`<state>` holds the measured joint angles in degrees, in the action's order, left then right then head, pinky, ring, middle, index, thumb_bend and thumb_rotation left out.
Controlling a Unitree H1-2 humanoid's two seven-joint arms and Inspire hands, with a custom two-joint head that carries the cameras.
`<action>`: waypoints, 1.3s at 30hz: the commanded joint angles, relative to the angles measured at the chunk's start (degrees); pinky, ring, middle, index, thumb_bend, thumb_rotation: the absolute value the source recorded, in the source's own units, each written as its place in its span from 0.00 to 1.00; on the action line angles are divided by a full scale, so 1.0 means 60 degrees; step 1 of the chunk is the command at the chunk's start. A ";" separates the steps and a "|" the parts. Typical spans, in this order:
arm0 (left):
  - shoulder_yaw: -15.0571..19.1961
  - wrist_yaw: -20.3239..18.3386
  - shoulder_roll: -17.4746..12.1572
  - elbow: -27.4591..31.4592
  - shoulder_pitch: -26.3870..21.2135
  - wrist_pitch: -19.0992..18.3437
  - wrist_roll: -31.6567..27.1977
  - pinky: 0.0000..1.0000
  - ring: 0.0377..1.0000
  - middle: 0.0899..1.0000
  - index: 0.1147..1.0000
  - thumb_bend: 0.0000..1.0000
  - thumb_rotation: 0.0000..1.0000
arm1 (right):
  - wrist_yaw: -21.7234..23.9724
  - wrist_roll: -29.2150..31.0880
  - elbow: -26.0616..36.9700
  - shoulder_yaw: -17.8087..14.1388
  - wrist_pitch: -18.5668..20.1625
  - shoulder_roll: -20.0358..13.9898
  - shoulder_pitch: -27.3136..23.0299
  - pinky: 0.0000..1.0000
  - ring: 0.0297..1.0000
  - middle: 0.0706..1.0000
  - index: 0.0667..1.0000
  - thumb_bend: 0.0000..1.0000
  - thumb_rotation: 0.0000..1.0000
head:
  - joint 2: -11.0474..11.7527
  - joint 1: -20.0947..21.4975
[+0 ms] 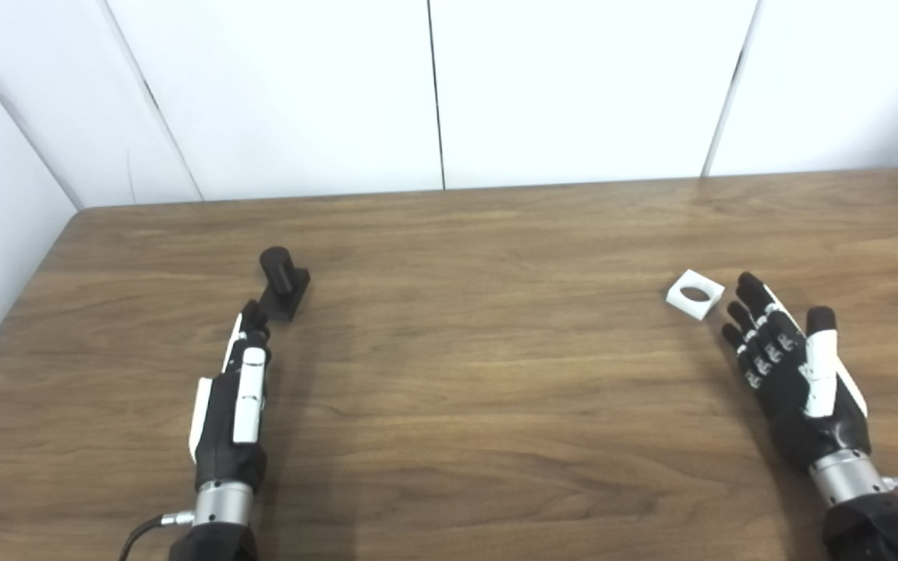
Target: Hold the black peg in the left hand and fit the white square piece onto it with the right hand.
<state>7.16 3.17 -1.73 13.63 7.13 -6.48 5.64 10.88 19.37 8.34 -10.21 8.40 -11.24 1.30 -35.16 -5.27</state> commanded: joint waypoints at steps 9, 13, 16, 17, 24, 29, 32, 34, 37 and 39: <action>-0.0591 0.1649 -0.0270 0.0568 -0.0744 -0.1526 0.5286 0.99 1.00 1.00 0.95 0.58 0.53 | 0.0277 0.0193 -0.0016 -0.0089 -0.0366 -0.0243 -0.0215 1.00 1.00 1.00 0.94 0.66 1.00 | 0.0089 -0.0463; -0.0630 0.1960 -0.0389 0.0160 -0.1175 -0.1620 0.5867 0.94 1.00 0.99 0.92 0.65 0.38 | 0.0492 0.0359 -0.0247 -0.0103 -0.0511 -0.0360 -0.0217 1.00 1.00 1.00 0.95 0.66 1.00 | 0.0130 -0.0617; -0.0611 0.2069 -0.0493 -0.0179 -0.1540 -0.1889 0.6169 0.95 1.00 0.98 0.90 0.70 0.36 | 0.0569 0.0408 -0.0393 -0.0108 -0.0624 -0.0420 -0.0245 1.00 1.00 1.00 0.95 0.65 1.00 | 0.0151 -0.0660; -0.0593 0.2112 -0.0546 -0.0328 -0.1678 -0.1948 0.6251 0.96 1.00 0.98 0.89 0.71 0.36 | 0.0588 0.0438 -0.0421 -0.0115 -0.0636 -0.0432 -0.0251 1.00 1.00 1.00 0.96 0.65 1.00 | 0.0151 -0.0660; -0.0643 0.2193 -0.0927 -0.1205 -0.2494 -0.2392 0.6702 1.00 1.00 0.97 0.86 0.76 0.37 | 0.0593 0.0514 -0.0435 -0.0156 -0.0567 -0.0464 -0.0231 1.00 1.00 1.00 0.95 0.67 1.00 | 0.0156 -0.0669; -0.0862 0.2344 -0.1018 -0.1635 -0.2821 -0.2494 0.6734 0.97 1.00 0.96 0.84 0.77 0.37 | 0.0562 0.0418 -0.0396 -0.0112 -0.0497 -0.0479 -0.0210 0.99 1.00 1.00 0.95 0.68 1.00 | 0.0158 -0.0667; -0.0969 0.2425 -0.1060 -0.1905 -0.2963 -0.2594 0.6771 0.96 1.00 0.96 0.81 0.77 0.36 | 0.0556 0.0390 -0.0384 -0.0085 -0.0462 -0.0481 -0.0215 0.99 1.00 1.00 0.95 0.69 1.00 | 0.0159 -0.0636; -0.1019 0.2484 -0.1118 -0.2194 -0.3073 -0.2646 0.6767 0.95 1.00 0.96 0.80 0.77 0.37 | 0.0577 0.0346 -0.0392 -0.0058 -0.0494 -0.0499 -0.0222 0.99 1.00 1.00 0.95 0.69 1.00 | 0.0154 -0.0618; -0.1111 0.2517 -0.1243 -0.2632 -0.3274 -0.2767 0.6843 0.96 1.00 0.95 0.78 0.76 0.37 | 0.0538 0.0286 -0.0345 -0.0062 -0.0519 -0.0492 -0.0196 0.98 1.00 1.00 0.95 0.70 1.00 | 0.0143 -0.0601; -0.1162 0.2558 -0.1316 -0.2837 -0.3371 -0.2802 0.6857 0.97 1.00 0.95 0.77 0.76 0.37 | 0.0528 0.0288 -0.0307 -0.0075 -0.0488 -0.0490 -0.0177 0.97 1.00 1.00 0.95 0.70 1.00 | 0.0135 -0.0596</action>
<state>0.37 16.10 -7.94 -3.67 -10.08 -23.60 45.17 13.74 20.97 5.67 -10.55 6.44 -13.53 0.61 -34.28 -8.79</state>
